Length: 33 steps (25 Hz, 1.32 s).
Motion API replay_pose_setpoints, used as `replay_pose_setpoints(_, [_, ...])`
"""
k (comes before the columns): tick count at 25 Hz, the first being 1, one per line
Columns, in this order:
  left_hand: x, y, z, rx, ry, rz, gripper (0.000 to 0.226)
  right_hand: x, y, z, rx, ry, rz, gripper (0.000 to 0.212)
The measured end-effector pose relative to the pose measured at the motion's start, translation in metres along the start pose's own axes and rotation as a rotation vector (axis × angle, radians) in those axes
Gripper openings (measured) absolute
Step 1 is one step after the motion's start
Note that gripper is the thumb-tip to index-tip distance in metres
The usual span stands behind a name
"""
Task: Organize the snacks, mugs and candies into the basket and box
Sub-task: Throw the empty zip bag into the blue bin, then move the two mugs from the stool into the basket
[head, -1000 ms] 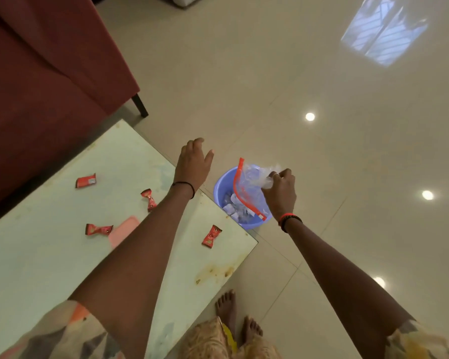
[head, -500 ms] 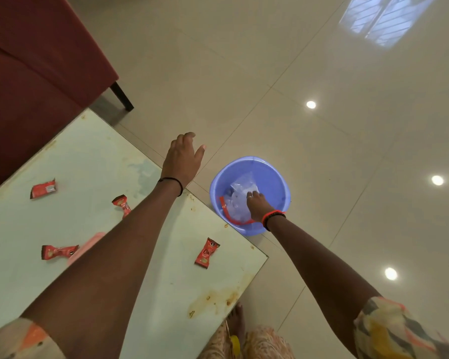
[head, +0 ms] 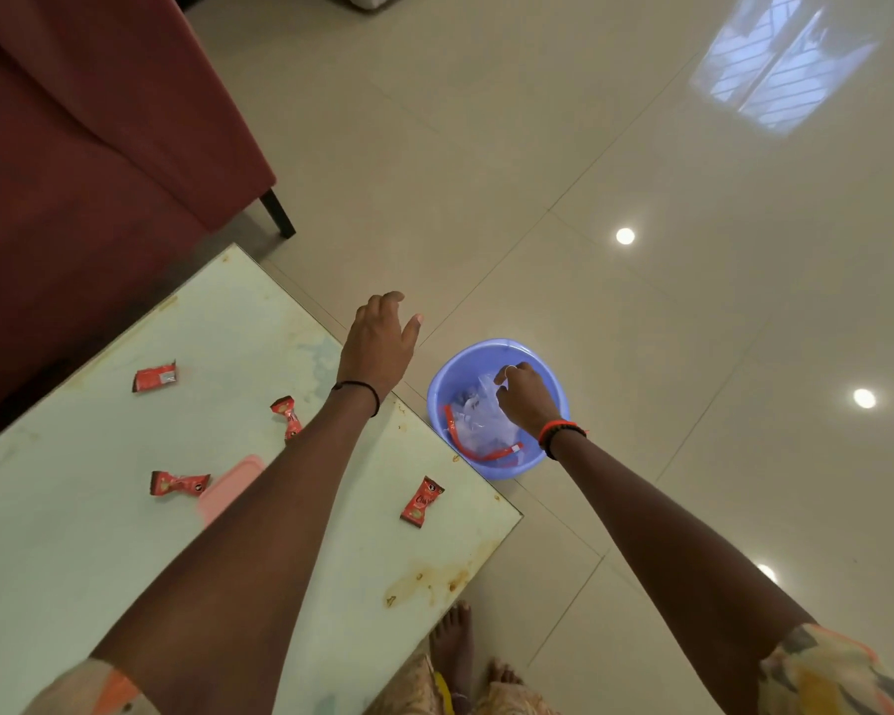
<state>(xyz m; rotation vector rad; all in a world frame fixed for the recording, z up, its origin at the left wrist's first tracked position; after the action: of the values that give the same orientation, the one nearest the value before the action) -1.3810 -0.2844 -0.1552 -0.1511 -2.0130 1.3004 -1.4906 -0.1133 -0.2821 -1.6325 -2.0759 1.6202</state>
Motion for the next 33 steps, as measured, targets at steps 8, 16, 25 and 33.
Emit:
replay_pose_setpoints(8, [0.017,-0.074,-0.095,0.058,-0.144,-0.087,0.041,-0.1,-0.073,-0.095,0.095,-0.066,0.146,0.031])
replay_pose_setpoints(16, [-0.004,-0.141,-0.206,0.184,-0.288,-0.181,0.038,-0.187,-0.093,-0.207,0.096,-0.167,0.194,0.034])
replay_pose_setpoints(25, [-0.076,-0.196,-0.348,0.293,-0.523,-0.282,0.036,-0.266,-0.044,-0.306,-0.065,-0.317,0.101,0.033])
replay_pose_setpoints(33, [-0.185,-0.235,-0.497,0.412,-0.729,-0.386,0.037,-0.352,0.052,-0.412,-0.184,-0.459,0.036,0.031])
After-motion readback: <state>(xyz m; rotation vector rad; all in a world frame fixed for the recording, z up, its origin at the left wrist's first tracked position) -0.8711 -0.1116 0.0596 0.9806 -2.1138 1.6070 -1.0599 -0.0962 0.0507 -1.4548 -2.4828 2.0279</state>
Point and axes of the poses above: each hand's wrist, its own z-axis towards the middle knuckle, its own y-axis out of the palm, x = y × z, the point moved 6 cm from there along z, towards the middle knuckle, and after that the axes turned 7 degrees about -y, right-handed, at the moved point
